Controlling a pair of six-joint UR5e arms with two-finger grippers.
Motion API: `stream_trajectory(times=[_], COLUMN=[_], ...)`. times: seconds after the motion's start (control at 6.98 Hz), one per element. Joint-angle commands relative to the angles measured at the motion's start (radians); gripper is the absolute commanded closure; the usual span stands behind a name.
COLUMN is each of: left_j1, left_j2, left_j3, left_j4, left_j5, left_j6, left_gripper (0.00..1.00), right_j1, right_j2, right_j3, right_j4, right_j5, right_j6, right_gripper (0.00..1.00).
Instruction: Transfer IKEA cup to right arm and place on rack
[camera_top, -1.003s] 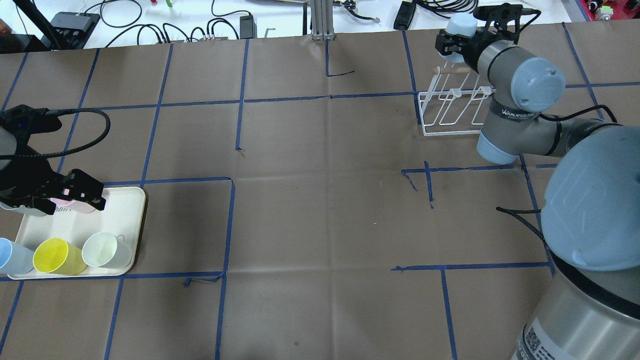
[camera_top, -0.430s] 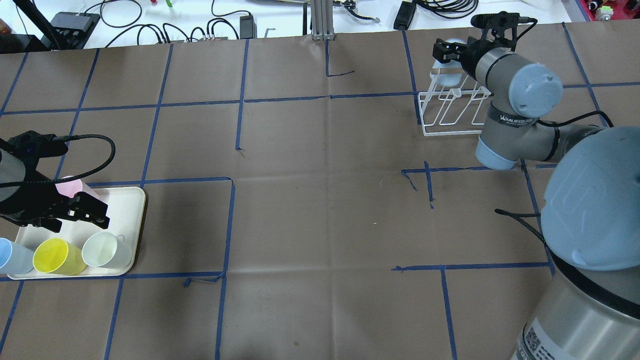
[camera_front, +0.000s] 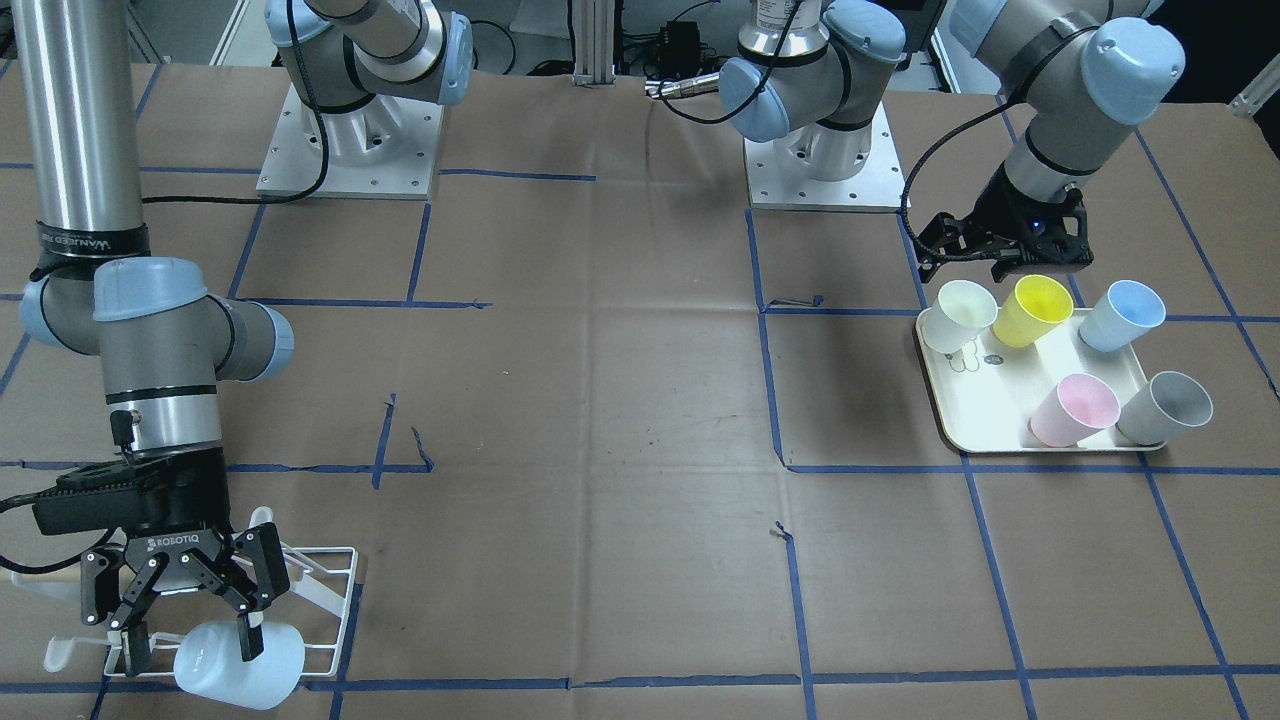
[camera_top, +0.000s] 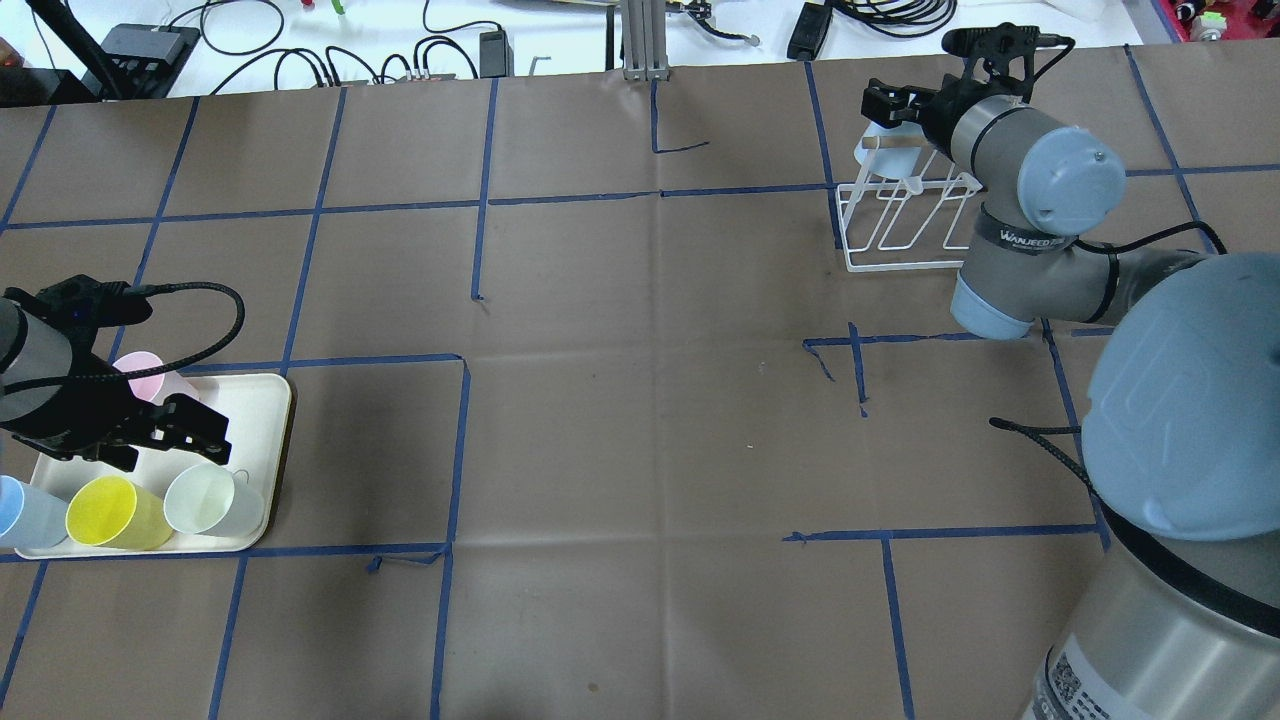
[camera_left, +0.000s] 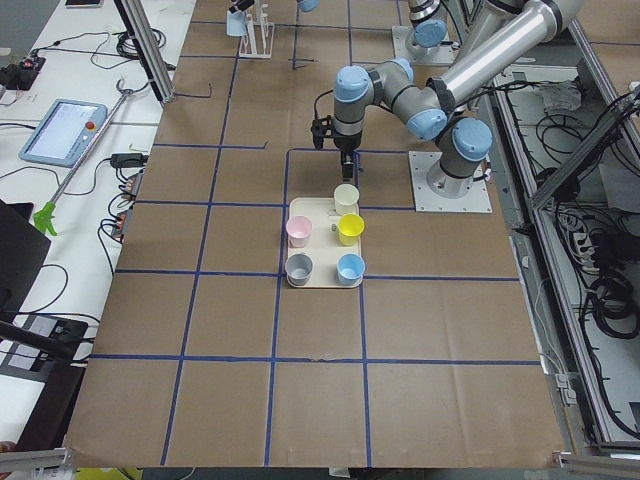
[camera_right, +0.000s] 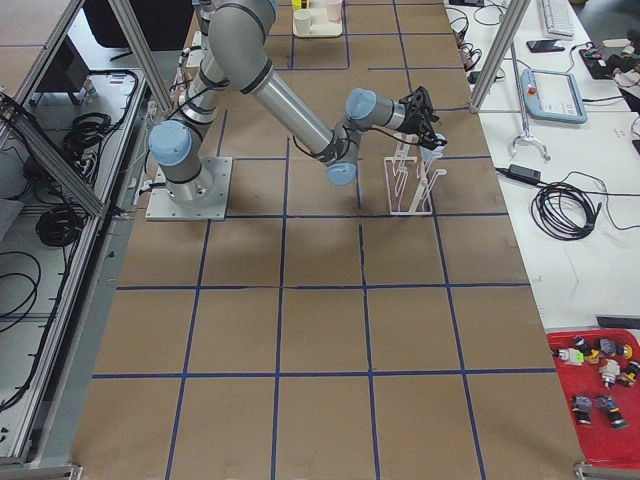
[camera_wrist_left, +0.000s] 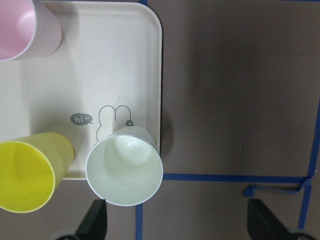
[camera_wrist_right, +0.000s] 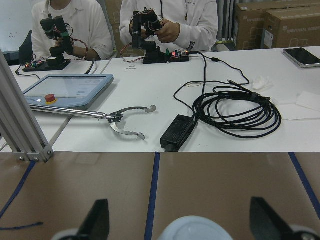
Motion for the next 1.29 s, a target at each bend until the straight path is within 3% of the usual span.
stream_trajectory(times=[0.0,0.29,0.57,0.86,1.0,1.15], left_j1=[0.005,0.005,0.006,0.006,0.006,0.006], left_j2=[-0.055,-0.089,-0.129,-0.143,-0.141,-0.14], left_j3=[-0.057,-0.059,-0.064,-0.073,-0.073,-0.073], left_j4=[0.121,0.125,0.145,0.148,0.146,0.149], left_j5=[0.002,0.003,0.061,0.06,0.06,0.06], left_j6=[0.06,0.062,0.06,0.056,0.057,0.051], left_gripper=[0.01,0.02,0.02,0.03,0.08,0.36], right_j1=[0.003,0.015,0.105,0.22,0.227,0.236], right_j2=[-0.03,-0.07,-0.109,-0.129,-0.117,-0.114], right_j3=[-0.033,-0.07,-0.073,-0.075,-0.07,-0.066], right_j4=[0.0,0.006,0.009,-0.011,-0.047,-0.108], right_j5=[0.035,0.112,0.19,0.183,0.19,0.192], right_j6=[0.005,0.011,0.034,0.31,0.517,0.757], right_gripper=[0.01,0.01,0.01,0.0,0.0,0.0])
